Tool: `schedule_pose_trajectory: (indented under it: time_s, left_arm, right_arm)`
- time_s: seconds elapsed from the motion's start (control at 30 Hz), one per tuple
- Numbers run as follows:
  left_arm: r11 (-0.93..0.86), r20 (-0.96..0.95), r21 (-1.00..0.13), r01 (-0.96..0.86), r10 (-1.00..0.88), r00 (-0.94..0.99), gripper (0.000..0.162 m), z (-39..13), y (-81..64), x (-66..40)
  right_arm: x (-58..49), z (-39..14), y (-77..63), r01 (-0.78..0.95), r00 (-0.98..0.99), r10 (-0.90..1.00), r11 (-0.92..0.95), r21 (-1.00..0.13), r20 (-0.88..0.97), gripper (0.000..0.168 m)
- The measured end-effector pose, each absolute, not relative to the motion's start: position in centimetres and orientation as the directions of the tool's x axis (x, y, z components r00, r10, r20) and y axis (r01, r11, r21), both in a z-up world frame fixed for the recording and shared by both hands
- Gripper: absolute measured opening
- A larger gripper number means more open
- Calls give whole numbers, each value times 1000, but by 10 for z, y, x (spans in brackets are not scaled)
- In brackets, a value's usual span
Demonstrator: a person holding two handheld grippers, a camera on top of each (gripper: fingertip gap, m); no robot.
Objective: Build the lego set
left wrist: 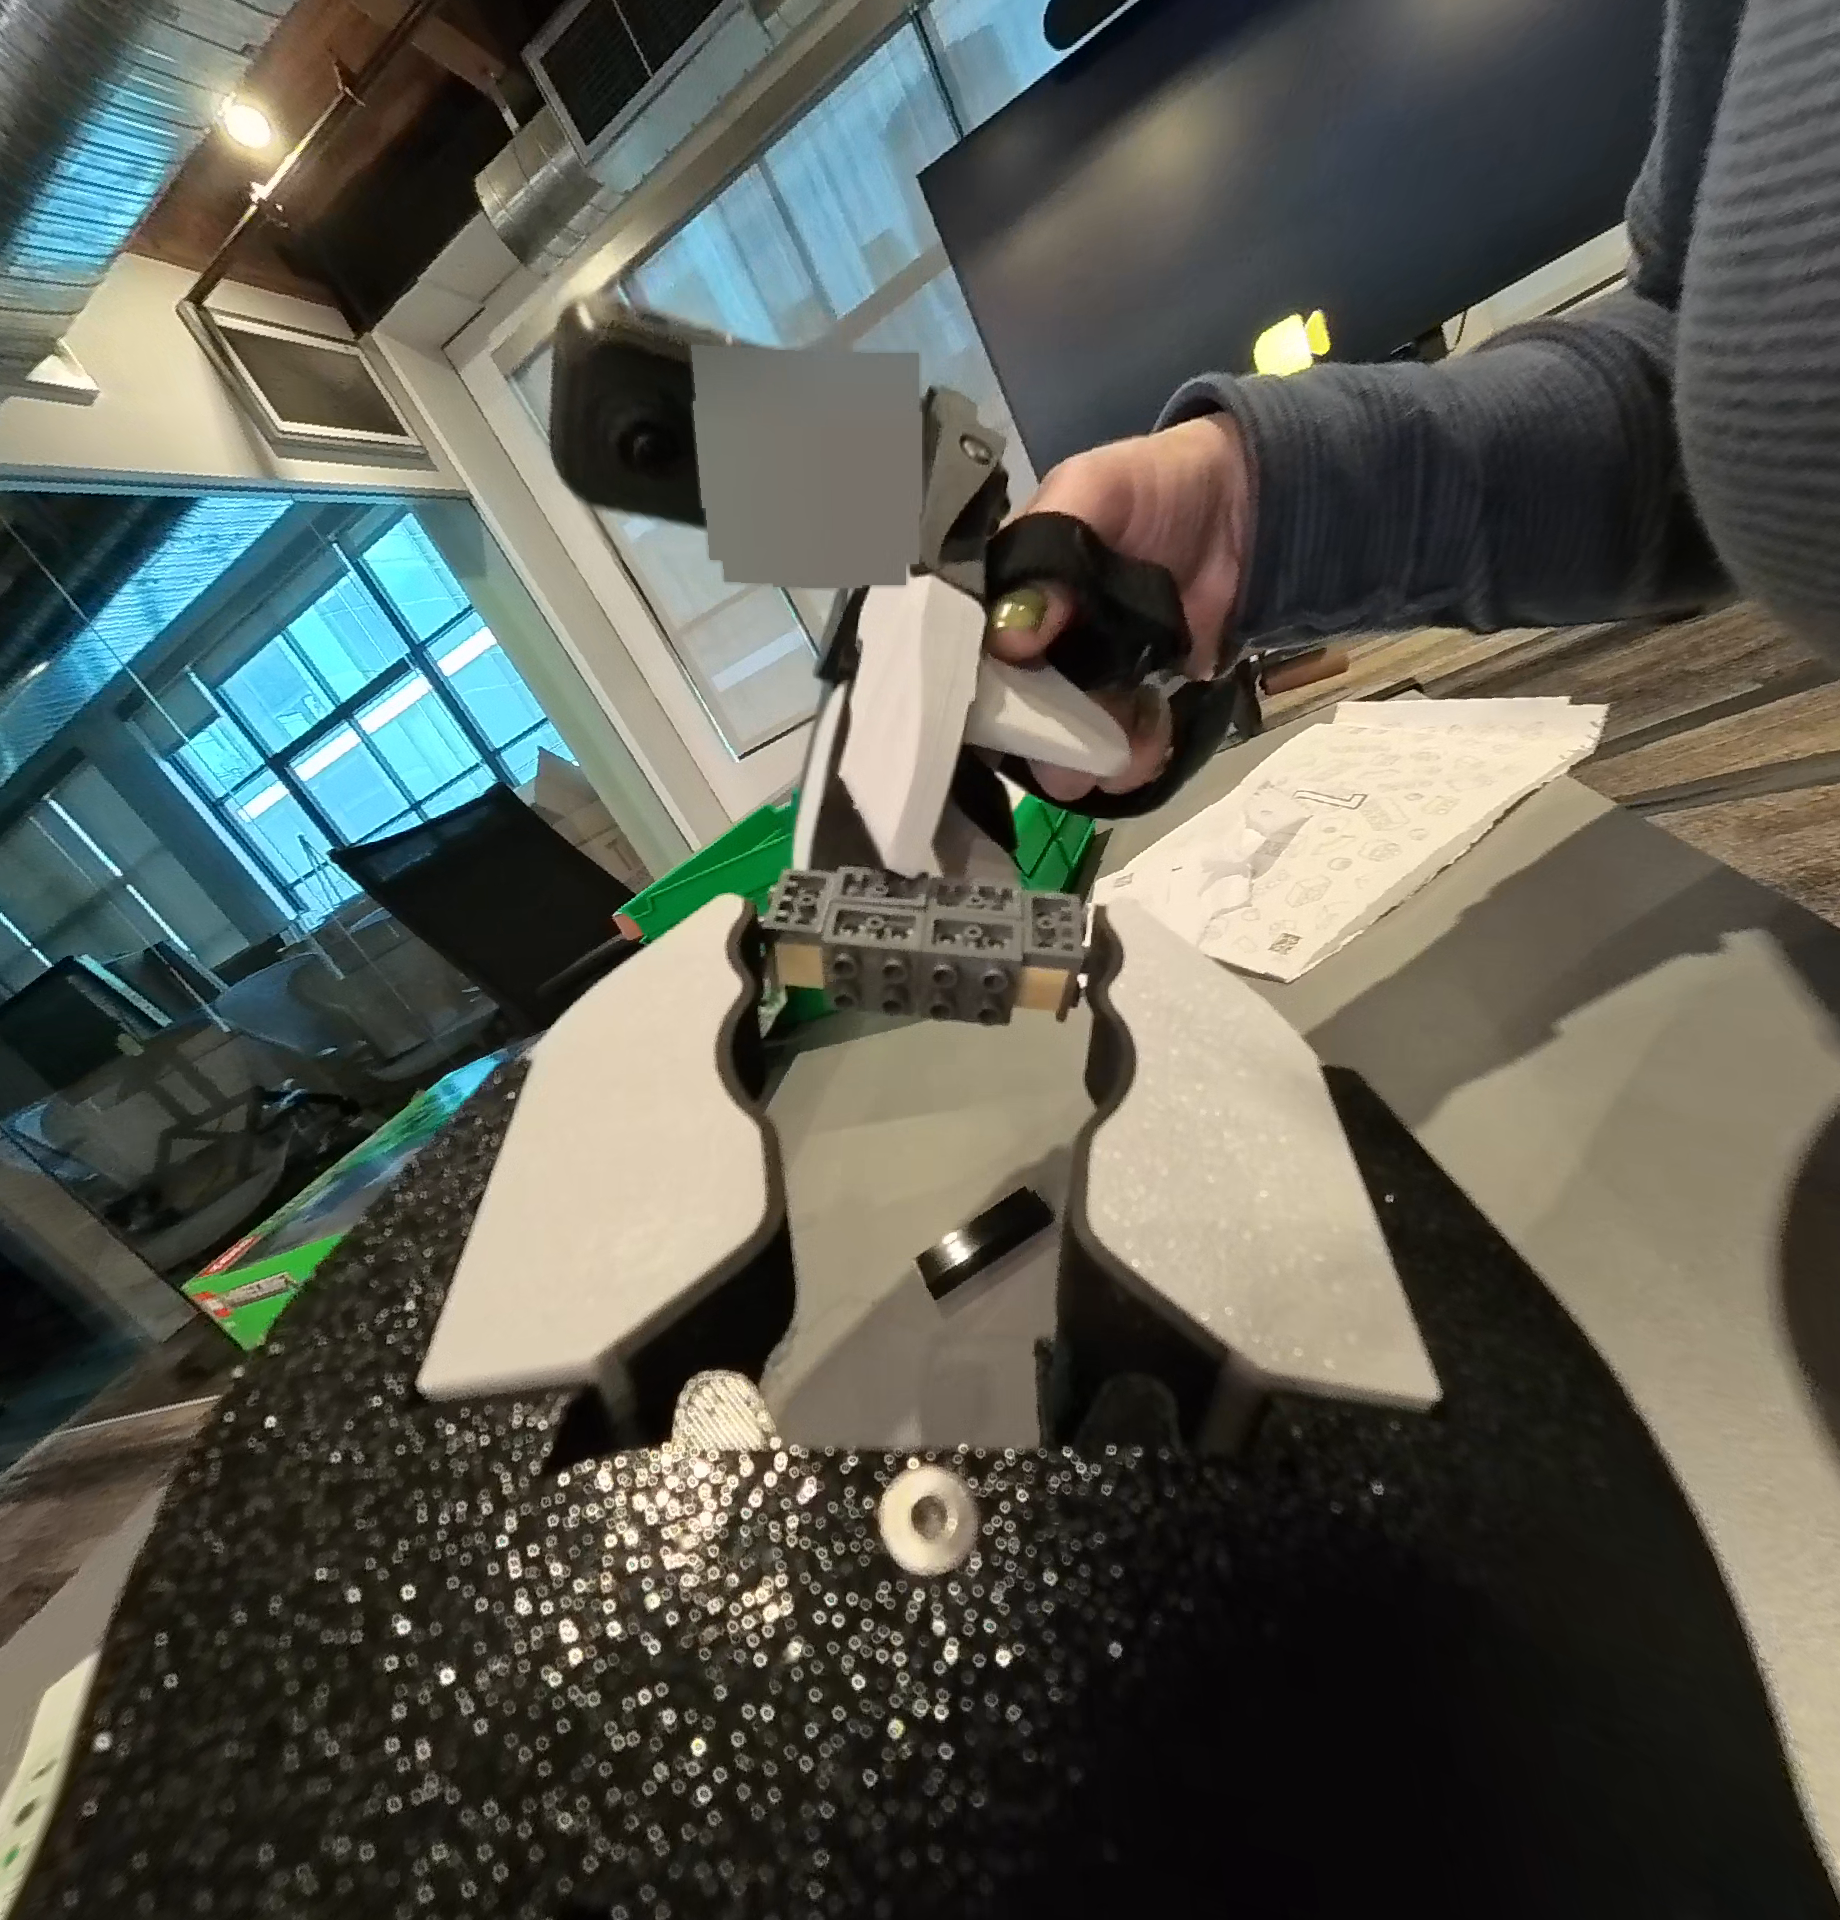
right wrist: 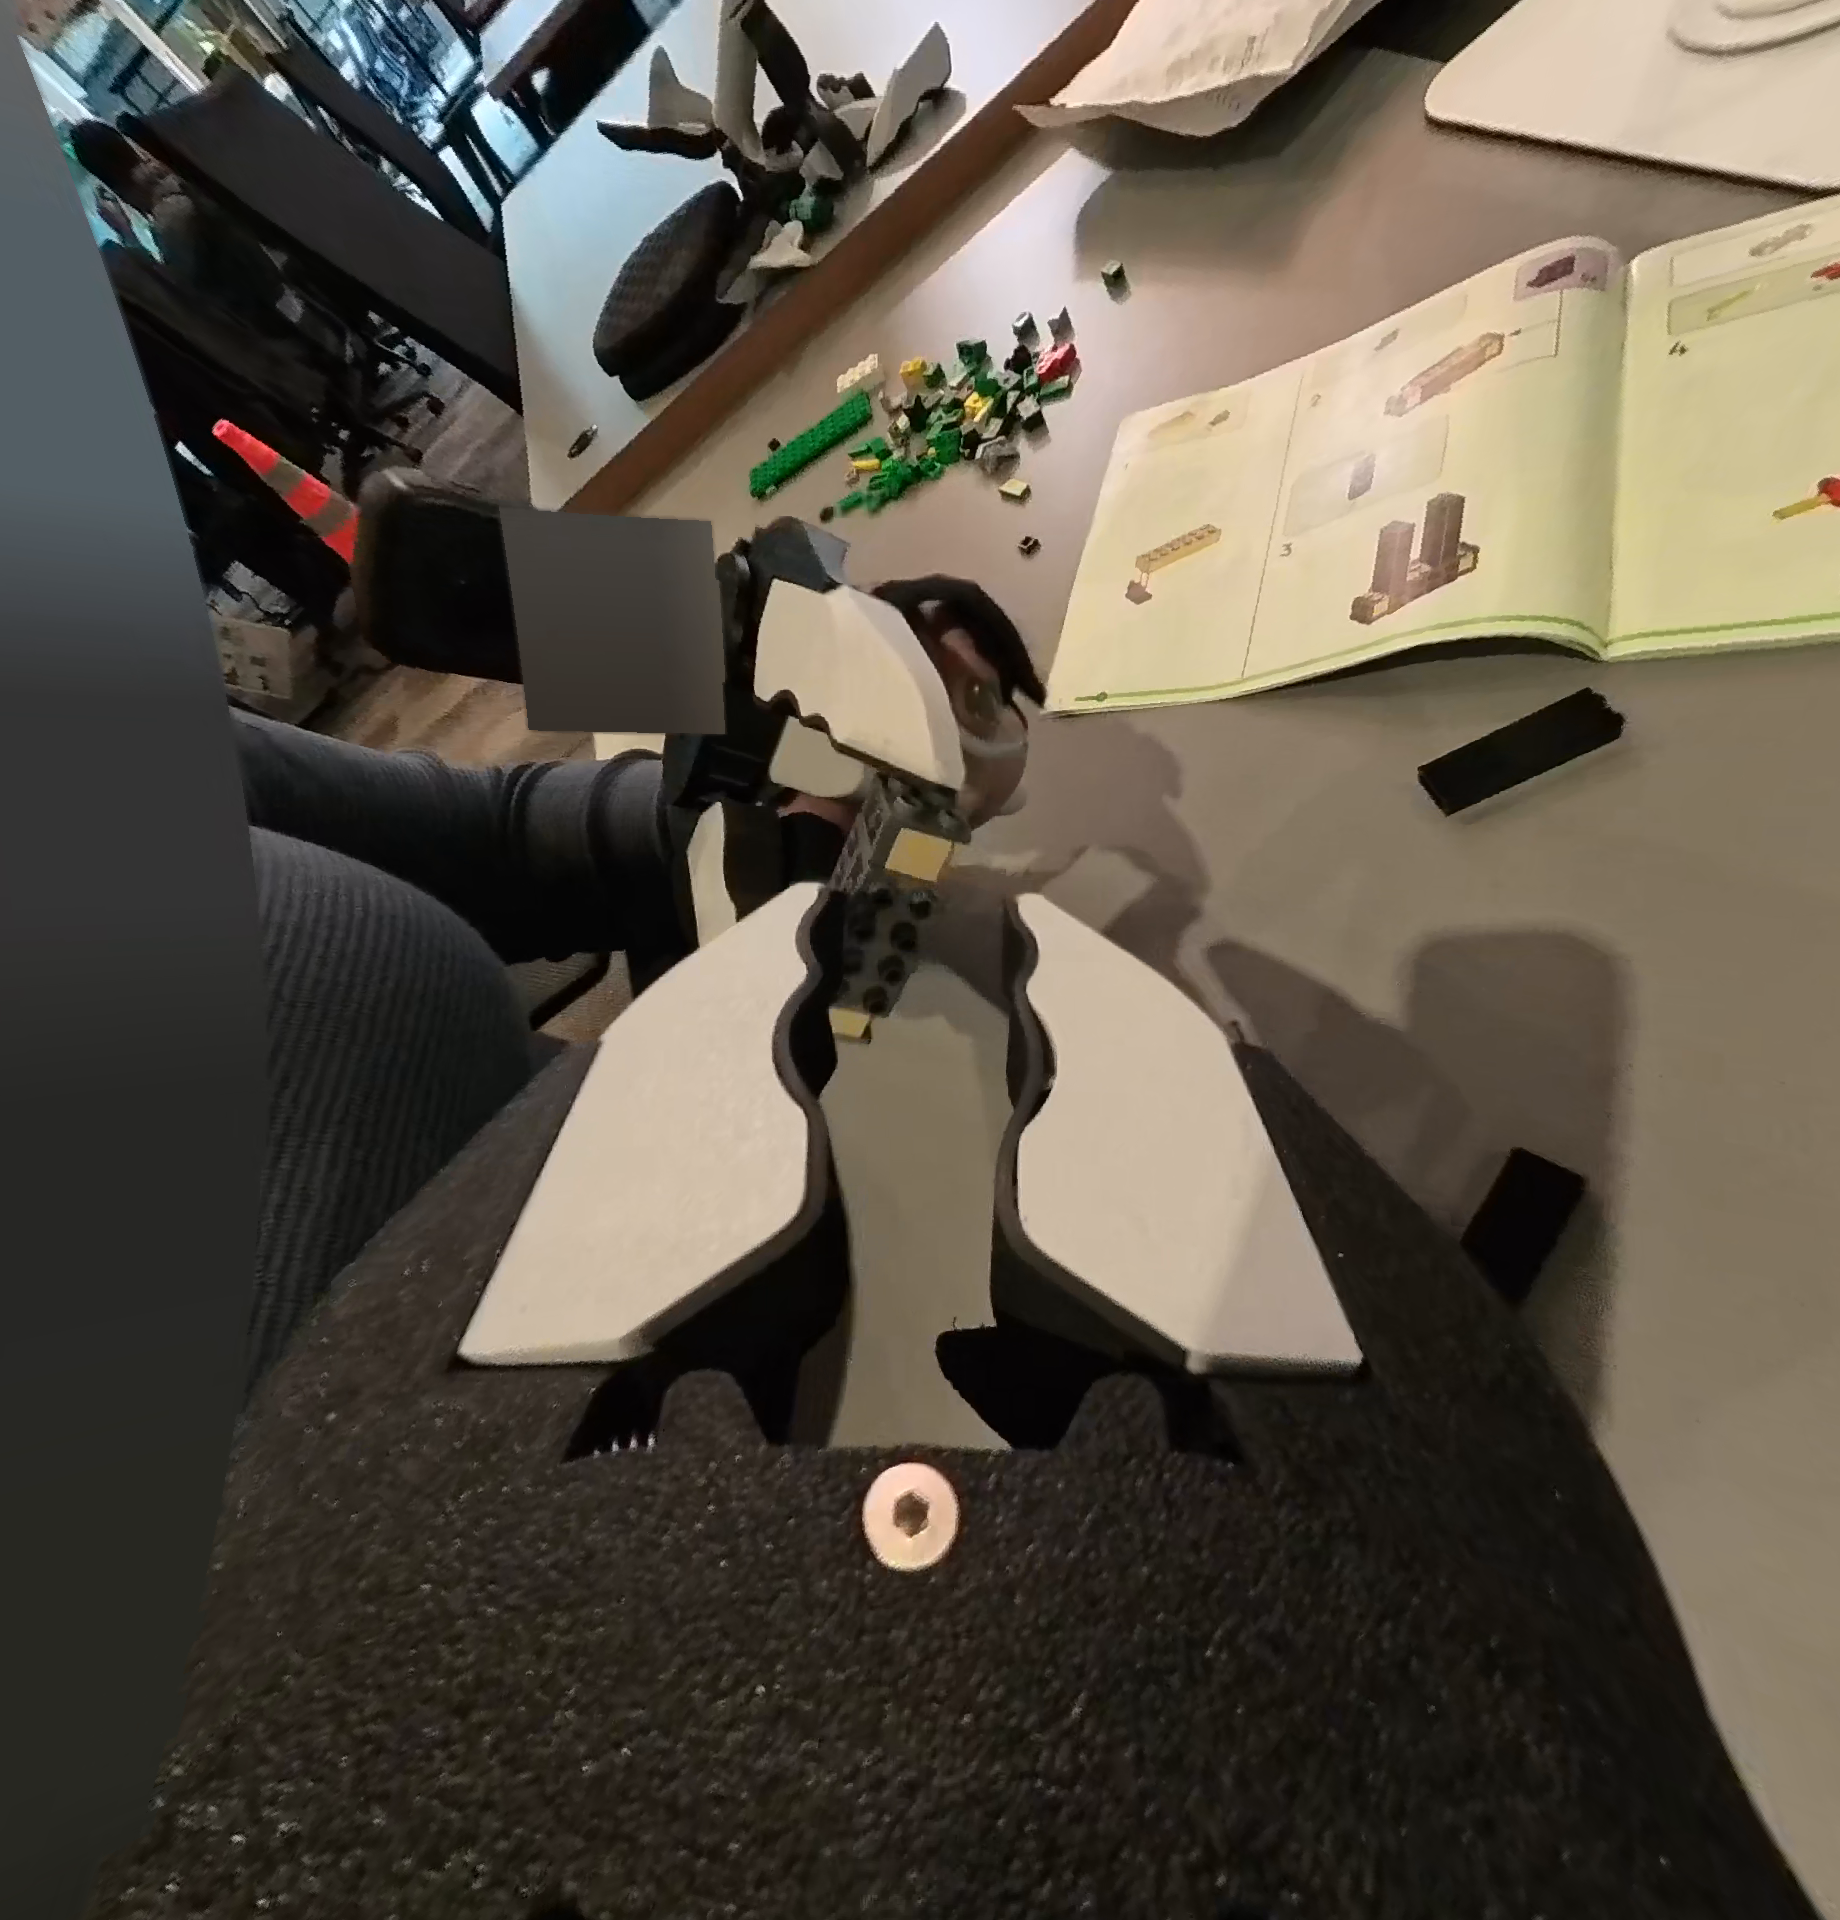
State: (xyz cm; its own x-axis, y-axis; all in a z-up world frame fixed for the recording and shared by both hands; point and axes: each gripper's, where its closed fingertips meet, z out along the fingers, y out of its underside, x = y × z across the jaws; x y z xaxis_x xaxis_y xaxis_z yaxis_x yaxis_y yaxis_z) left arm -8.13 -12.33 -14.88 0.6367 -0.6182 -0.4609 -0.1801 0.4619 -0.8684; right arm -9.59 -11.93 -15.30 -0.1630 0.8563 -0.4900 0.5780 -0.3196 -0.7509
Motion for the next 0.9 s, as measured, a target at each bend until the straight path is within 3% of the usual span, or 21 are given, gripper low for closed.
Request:
schedule_pose_trajectory:
  time_s: [0.3, 0.9]
  left_arm:
    - [469, -464, -865, -178, -611, 641, 60, -147, -124, -82]
    - [464, -461, -868, -177, -617, 638, 60, -148, -124, -81]
  right_arm:
    - [-100, -151, -124, 563, -191, 759, -435, -703, -622, 20]
    - [-98, -152, -124, 563, -201, 808, -367, -740, -554, 17]
